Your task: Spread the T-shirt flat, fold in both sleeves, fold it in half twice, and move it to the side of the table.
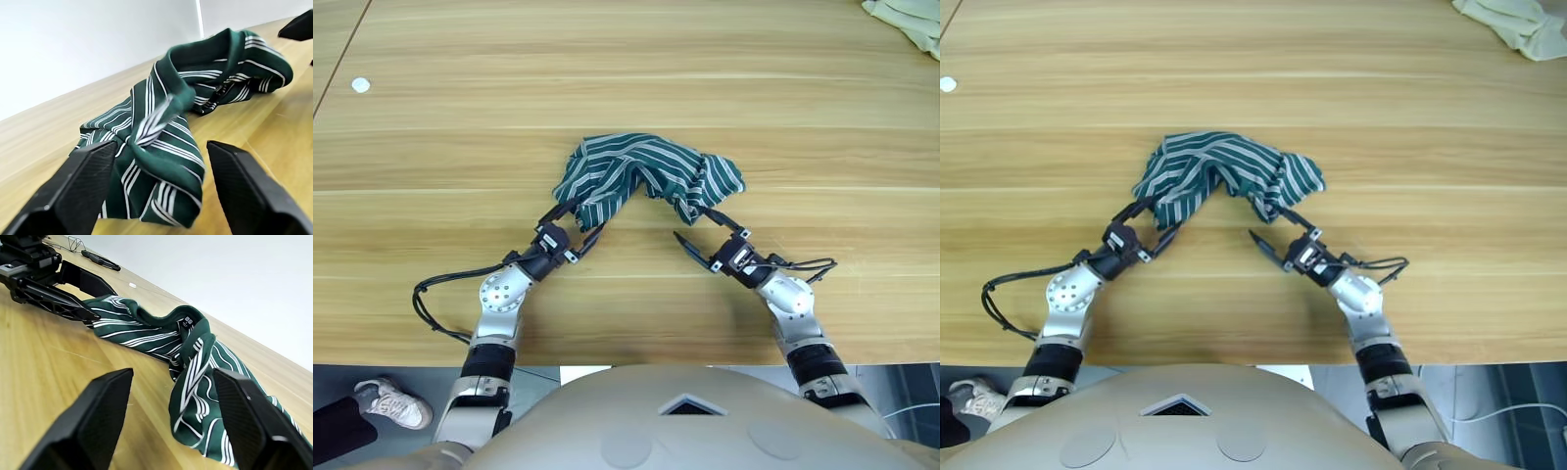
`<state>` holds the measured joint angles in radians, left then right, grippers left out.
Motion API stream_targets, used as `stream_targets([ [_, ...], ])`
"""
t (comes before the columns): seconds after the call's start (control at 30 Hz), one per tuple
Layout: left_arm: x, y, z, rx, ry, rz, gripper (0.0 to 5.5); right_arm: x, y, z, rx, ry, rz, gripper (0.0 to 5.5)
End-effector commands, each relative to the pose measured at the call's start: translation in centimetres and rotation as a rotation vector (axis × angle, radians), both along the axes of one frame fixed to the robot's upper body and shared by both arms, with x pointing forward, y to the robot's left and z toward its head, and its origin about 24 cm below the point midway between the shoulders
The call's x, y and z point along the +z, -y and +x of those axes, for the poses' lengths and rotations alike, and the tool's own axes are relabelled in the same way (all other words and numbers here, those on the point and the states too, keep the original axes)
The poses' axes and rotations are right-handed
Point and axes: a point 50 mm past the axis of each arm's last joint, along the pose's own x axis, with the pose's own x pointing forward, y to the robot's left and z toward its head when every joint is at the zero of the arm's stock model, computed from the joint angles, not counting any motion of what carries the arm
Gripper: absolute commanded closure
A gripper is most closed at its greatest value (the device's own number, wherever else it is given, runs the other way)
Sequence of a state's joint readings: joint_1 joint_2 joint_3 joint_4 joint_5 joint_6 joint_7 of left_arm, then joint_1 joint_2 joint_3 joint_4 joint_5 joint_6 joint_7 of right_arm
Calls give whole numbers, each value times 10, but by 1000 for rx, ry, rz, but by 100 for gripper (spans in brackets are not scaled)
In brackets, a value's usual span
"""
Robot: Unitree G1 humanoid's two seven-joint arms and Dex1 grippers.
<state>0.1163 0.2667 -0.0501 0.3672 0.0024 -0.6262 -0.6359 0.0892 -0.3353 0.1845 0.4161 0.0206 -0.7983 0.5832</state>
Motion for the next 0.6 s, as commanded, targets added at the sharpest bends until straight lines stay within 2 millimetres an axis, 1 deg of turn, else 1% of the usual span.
stream_targets([
  [0.03,-1,1,4,16,-13,-2,208,-3,-2,7,-38,-8,20,248],
  [0.17,-4,1,9,35,-37,-2,208,-3,-8,11,-46,-2,40,248],
  [0.23,-5,4,8,22,-41,4,213,-5,-11,13,-48,-6,38,282],
  [0.37,-7,7,7,-4,-50,4,272,-5,-16,12,-48,0,54,347],
  [0.53,-8,12,4,-34,-53,-4,372,-6,-17,12,-52,0,59,453],
  [0.6,-8,12,4,-26,-47,-11,404,-7,-16,12,-56,-2,58,490],
])
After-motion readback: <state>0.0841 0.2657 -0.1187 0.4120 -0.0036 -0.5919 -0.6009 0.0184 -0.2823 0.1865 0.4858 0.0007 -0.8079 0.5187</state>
